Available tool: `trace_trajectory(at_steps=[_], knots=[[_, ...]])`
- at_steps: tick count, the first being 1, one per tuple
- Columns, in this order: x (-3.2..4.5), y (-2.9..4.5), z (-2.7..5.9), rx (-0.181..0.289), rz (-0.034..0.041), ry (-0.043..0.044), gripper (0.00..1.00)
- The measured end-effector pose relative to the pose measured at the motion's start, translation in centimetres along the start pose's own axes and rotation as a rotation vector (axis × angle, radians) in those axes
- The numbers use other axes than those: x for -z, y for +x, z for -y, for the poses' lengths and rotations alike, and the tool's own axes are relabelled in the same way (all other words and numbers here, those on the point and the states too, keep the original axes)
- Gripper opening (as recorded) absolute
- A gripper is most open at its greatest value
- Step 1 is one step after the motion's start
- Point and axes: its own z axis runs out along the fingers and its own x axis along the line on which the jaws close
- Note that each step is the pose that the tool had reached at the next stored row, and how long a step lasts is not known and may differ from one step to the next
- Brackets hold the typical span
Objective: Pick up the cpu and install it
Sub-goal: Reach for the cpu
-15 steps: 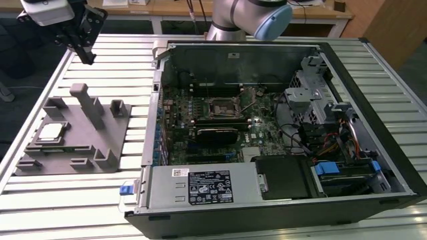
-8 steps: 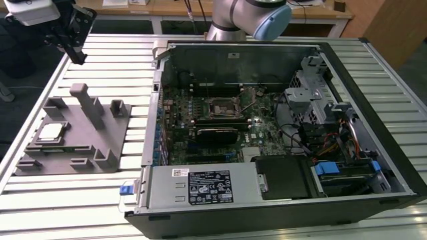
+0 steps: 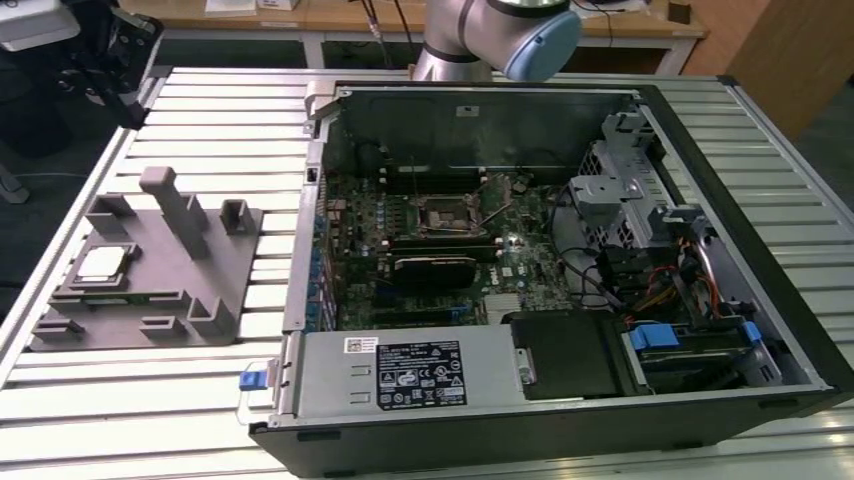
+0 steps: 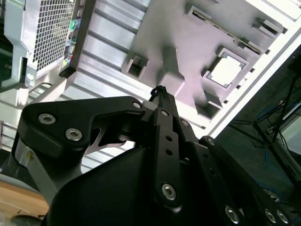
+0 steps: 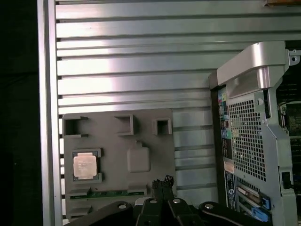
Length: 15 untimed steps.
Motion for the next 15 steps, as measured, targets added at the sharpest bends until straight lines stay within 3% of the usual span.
trace_trajectory(at_steps=[15], knots=[[0.19, 4.94, 0.37, 0.001, 0.0111, -0.0010, 0.11]])
